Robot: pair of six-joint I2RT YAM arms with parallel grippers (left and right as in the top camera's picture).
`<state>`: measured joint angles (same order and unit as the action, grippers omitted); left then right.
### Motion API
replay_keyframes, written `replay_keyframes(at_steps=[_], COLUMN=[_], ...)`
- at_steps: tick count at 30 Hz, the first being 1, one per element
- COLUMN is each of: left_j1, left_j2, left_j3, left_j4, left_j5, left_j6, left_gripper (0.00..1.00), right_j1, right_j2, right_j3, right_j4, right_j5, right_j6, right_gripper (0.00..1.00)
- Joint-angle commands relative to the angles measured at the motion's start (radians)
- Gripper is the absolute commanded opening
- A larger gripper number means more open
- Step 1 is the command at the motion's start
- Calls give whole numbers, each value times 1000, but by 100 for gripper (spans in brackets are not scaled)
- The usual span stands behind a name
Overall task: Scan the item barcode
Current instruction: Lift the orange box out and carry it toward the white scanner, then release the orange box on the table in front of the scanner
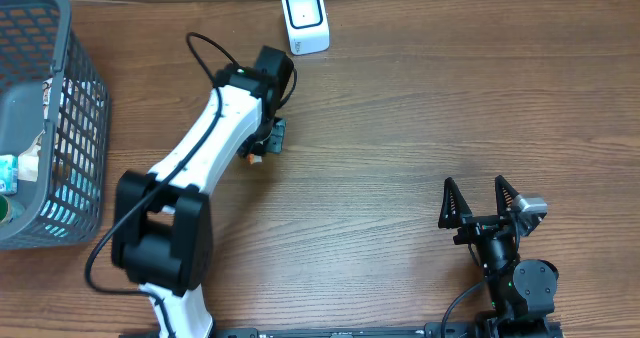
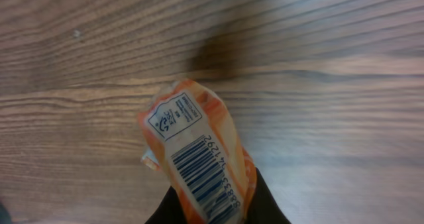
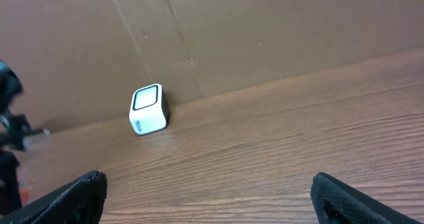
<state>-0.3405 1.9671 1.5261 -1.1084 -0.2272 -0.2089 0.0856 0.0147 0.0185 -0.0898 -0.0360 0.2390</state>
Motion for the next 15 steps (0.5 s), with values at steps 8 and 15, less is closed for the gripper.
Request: replay_keyframes(at_steps=[8, 15], left_j1=[-6, 7], left_j2=[16, -85], left_j3=[46, 296], left_j4=[8, -119], left_j5=[-59, -31], left_j6=[-31, -31], left_gripper=[100, 100], right_j1=[4, 4], right_j2=[-12, -12], right_j3=[-11, -11], right_j4=[6, 6], right_j5=[13, 13], right_j6=[-1, -1], right_gripper=[100, 100])
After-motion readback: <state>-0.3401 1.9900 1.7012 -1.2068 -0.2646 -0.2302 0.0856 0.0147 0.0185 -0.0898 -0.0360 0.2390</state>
